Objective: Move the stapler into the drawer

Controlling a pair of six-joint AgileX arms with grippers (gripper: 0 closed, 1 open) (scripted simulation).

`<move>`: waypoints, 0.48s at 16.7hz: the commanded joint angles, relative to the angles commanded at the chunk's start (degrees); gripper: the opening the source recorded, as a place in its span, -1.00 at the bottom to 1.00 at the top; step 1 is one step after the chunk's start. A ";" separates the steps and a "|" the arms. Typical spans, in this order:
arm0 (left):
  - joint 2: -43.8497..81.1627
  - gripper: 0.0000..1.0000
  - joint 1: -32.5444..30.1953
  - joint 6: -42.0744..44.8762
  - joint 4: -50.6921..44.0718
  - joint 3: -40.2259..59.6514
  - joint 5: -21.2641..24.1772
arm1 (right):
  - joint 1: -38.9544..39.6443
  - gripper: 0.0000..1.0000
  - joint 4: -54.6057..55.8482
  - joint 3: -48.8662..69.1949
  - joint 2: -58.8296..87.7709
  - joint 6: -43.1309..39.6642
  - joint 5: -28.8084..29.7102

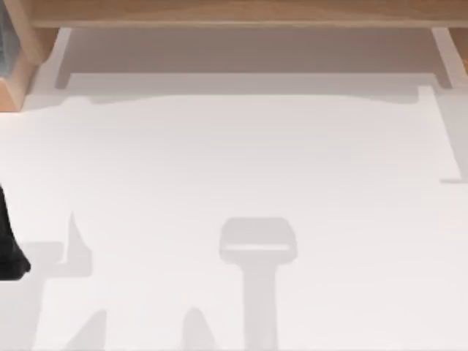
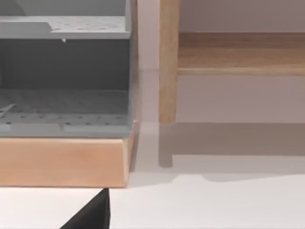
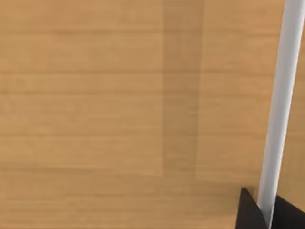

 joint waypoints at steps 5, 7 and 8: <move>0.00 1.00 0.00 0.00 0.00 0.00 0.00 | 4.11 -1.00 -4.95 7.77 2.91 -0.08 4.21; 0.00 1.00 0.00 0.00 0.00 0.00 0.00 | 5.57 -1.00 -6.72 10.58 3.94 -0.09 5.75; 0.00 1.00 0.00 0.00 0.00 0.00 0.00 | 6.01 -1.00 -7.25 11.43 4.25 -0.09 6.21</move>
